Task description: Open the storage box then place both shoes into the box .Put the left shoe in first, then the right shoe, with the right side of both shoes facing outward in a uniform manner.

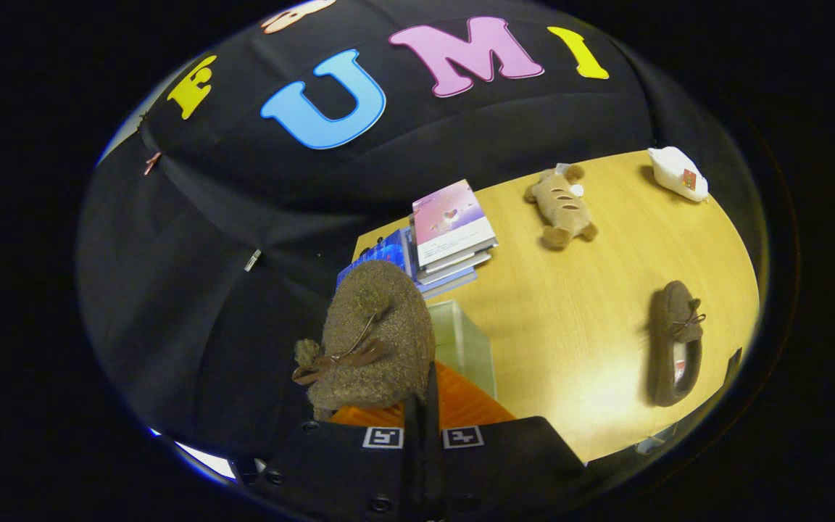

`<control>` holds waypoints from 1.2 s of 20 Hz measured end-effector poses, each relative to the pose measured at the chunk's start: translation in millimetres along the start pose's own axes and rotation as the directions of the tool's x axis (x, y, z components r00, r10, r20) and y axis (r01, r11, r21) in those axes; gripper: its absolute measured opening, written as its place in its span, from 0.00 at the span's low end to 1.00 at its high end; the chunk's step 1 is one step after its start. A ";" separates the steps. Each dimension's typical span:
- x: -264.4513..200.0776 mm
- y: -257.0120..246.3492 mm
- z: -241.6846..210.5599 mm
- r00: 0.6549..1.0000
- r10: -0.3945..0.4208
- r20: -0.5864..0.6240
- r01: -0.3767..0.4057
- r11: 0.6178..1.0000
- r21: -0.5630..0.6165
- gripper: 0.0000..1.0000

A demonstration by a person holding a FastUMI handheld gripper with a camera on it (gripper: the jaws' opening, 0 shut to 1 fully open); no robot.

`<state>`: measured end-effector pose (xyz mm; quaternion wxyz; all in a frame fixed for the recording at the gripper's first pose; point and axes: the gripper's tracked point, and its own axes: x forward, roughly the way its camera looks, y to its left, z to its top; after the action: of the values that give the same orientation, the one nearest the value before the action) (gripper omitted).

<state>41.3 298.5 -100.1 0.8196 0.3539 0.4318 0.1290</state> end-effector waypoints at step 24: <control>124.4 21.5 -96.3 0.971 -0.196 -0.136 0.195 0.981 -0.025 0.05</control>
<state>40.2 423.3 -198.1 0.7984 0.2955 0.5193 0.0743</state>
